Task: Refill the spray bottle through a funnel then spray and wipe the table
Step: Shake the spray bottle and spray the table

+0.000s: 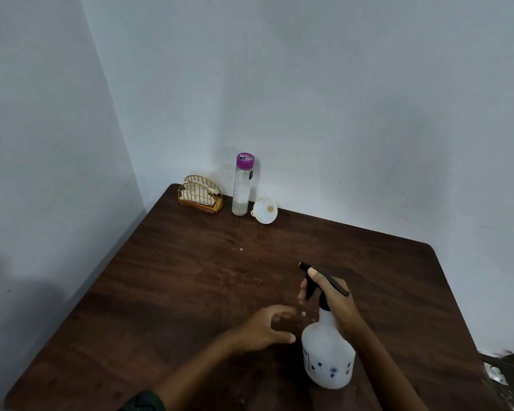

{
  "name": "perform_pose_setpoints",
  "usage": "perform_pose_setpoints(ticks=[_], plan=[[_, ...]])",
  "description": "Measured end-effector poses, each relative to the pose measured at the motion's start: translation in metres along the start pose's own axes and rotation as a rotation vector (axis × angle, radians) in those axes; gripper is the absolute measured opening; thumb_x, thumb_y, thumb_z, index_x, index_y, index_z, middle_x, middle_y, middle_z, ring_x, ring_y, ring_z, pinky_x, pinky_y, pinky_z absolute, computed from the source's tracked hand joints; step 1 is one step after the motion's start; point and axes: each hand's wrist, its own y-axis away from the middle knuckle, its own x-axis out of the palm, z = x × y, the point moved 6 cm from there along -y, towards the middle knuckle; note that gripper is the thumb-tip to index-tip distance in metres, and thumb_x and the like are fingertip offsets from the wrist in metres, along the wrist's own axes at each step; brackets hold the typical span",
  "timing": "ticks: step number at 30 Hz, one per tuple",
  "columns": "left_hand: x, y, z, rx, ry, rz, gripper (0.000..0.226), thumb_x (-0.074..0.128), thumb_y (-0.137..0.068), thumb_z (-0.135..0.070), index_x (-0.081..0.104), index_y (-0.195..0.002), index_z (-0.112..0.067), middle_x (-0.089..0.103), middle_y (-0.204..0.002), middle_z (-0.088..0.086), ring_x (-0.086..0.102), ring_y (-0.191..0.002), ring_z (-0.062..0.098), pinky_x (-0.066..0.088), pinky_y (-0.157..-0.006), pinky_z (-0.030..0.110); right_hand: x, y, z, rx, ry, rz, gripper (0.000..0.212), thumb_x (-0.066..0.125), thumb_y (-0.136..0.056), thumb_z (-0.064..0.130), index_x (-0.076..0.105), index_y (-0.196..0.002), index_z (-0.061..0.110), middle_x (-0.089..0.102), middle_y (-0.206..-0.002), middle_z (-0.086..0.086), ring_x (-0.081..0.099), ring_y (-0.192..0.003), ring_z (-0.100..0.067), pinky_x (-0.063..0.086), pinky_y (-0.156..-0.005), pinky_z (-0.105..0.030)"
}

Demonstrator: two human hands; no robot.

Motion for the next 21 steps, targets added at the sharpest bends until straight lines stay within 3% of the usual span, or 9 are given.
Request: perform_pose_setpoints(ticks=[3,6,9,16,18,21], plan=[[0.015,-0.002,0.000,-0.006,0.005,0.075,0.064,0.070,-0.084,-0.022,0.039,-0.141,-0.023,0.040,-0.146,-0.004,0.034,-0.135,0.015,0.031,-0.110,0.030,0.003,0.001,0.000,0.026,0.018,0.024,0.048,0.046,-0.096,0.029,0.064,-0.085,-0.013,0.068,-0.076,-0.026,0.065,-0.069,-0.034,0.054,-0.066,-0.032],[0.026,-0.003,0.001,0.009,-0.026,0.105,0.064,0.072,-0.081,-0.025,0.044,-0.138,-0.023,0.042,-0.145,-0.003,0.039,-0.133,0.015,0.035,-0.110,0.032,0.000,0.000,-0.006,0.064,0.078,-0.121,0.056,0.048,-0.094,0.040,0.064,-0.076,-0.011,0.059,-0.058,-0.018,0.054,-0.049,-0.022,0.048,-0.048,-0.027],[0.034,-0.004,0.002,0.016,-0.028,0.120,0.066,0.073,-0.080,-0.026,0.044,-0.139,-0.020,0.043,-0.145,-0.001,0.041,-0.132,0.012,0.036,-0.109,0.030,-0.003,-0.003,-0.013,0.088,0.119,-0.223,0.055,0.052,-0.092,0.042,0.064,-0.068,-0.006,0.054,-0.052,-0.012,0.048,-0.043,-0.016,0.043,-0.041,-0.021],[0.040,-0.007,0.001,0.038,0.025,0.124,0.059,0.071,-0.083,-0.020,0.047,-0.137,-0.013,0.049,-0.141,0.000,0.045,-0.127,0.008,0.037,-0.103,0.021,-0.001,-0.004,-0.018,0.157,0.076,-0.060,0.043,0.050,-0.095,0.029,0.067,-0.083,-0.008,0.070,-0.073,-0.023,0.065,-0.063,-0.031,0.055,-0.061,-0.032],[0.045,-0.008,0.000,0.040,0.039,0.162,0.056,0.069,-0.084,-0.017,0.049,-0.136,-0.012,0.051,-0.140,0.001,0.047,-0.125,0.007,0.038,-0.105,0.021,-0.004,-0.003,-0.022,0.150,0.118,-0.086,0.041,0.053,-0.094,0.030,0.068,-0.078,-0.004,0.064,-0.063,-0.017,0.058,-0.052,-0.026,0.049,-0.056,-0.035],[0.055,-0.011,0.000,0.035,0.024,0.227,0.056,0.067,-0.086,-0.016,0.047,-0.138,-0.011,0.050,-0.141,0.003,0.048,-0.128,0.011,0.037,-0.108,0.027,-0.005,0.000,-0.027,0.175,0.160,-0.115,0.032,0.055,-0.093,0.030,0.074,-0.077,0.010,0.058,-0.056,-0.009,0.049,-0.044,-0.015,0.040,-0.045,-0.028]])
